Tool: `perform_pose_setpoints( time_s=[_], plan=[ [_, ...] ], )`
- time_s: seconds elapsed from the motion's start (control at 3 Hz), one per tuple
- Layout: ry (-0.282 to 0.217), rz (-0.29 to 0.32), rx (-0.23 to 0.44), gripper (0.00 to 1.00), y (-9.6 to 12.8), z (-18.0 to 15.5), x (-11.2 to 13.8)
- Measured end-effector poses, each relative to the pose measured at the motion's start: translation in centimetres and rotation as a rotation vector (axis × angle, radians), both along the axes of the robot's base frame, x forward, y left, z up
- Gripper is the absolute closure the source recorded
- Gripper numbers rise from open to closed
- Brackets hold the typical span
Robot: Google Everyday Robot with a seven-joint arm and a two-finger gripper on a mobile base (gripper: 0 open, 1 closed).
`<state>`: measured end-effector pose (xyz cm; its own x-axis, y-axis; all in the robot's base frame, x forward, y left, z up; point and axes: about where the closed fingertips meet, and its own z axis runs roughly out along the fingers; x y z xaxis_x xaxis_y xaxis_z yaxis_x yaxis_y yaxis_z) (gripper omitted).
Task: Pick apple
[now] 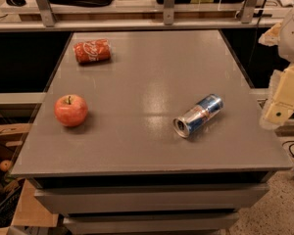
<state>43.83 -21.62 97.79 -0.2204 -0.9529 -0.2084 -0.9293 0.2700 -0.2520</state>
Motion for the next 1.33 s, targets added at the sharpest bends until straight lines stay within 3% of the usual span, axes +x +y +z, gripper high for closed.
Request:
perform_pose_setpoints(
  time_s=[0.33, 0.67, 1.0, 1.33],
  plan=[
    [-0.006, 0.005, 0.011, 0.0, 0.0, 0.4, 0.1],
    [-0.019, 0.111, 0.001, 0.0, 2.2, 1.7, 0.1],
    [-0.044, 0.272, -0.049, 0.0, 6.6, 2.5, 0.2],
    [-0.044, 0.272, -0.048, 0.0, 6.6, 2.5, 0.2]
  ],
)
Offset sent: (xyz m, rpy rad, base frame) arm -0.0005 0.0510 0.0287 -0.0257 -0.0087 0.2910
